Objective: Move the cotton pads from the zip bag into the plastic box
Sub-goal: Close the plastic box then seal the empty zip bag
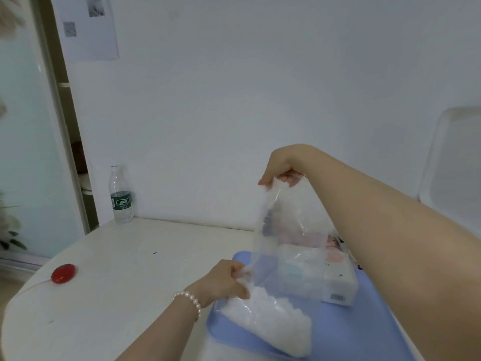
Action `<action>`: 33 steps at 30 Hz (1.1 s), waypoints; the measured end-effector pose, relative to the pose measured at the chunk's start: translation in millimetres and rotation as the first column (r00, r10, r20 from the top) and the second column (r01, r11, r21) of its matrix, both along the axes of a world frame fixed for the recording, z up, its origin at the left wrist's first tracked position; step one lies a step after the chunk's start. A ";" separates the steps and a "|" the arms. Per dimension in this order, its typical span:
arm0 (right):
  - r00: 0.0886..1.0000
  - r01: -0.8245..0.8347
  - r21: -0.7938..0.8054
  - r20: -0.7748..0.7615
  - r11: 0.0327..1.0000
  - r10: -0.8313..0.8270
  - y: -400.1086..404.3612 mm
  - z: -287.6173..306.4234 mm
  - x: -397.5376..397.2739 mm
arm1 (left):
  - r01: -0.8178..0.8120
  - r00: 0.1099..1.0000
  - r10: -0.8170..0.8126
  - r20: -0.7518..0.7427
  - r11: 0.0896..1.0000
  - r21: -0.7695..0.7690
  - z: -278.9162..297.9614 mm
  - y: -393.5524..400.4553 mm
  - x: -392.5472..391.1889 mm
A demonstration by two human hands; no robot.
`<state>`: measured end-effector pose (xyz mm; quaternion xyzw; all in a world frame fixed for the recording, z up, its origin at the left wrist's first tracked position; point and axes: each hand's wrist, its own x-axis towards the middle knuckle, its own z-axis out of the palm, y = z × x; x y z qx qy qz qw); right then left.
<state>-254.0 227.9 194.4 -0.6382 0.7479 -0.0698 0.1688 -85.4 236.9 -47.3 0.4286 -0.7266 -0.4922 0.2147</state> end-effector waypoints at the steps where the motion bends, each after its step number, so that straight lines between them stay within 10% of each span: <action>1: 0.999 -0.005 -0.106 0.048 0.994 0.010 -5.4 -0.2 -0.7 | -0.005 0.999 0.006 -0.033 1.000 0.027 -2.4 -0.1 1.2; 5: 0.998 -0.002 -0.499 0.053 0.866 0.032 -20.3 -9.8 -9.8 | -0.023 0.991 0.036 -0.128 0.994 0.102 -1.0 -4.9 8.8; 14: 0.992 -0.119 0.056 0.056 0.991 0.116 7.4 -4.4 -68.6 | -0.081 0.978 0.126 -0.168 0.964 0.252 -27.3 -10.1 41.0; 22: 0.962 -0.087 0.106 0.267 0.991 0.056 14.3 -28.2 -113.8 | -0.034 0.969 0.109 -0.222 0.948 0.315 -20.9 -15.7 37.4; 30: 0.924 -0.032 -0.418 0.334 0.908 0.186 16.2 -10.6 -98.0 | -0.120 0.938 0.190 -0.290 0.963 0.243 -7.2 -20.0 46.6; 33: 0.709 0.150 -0.499 0.656 0.854 0.259 16.0 -21.6 -89.4 | -0.168 0.906 0.239 -0.349 0.960 0.222 -2.7 -21.6 49.1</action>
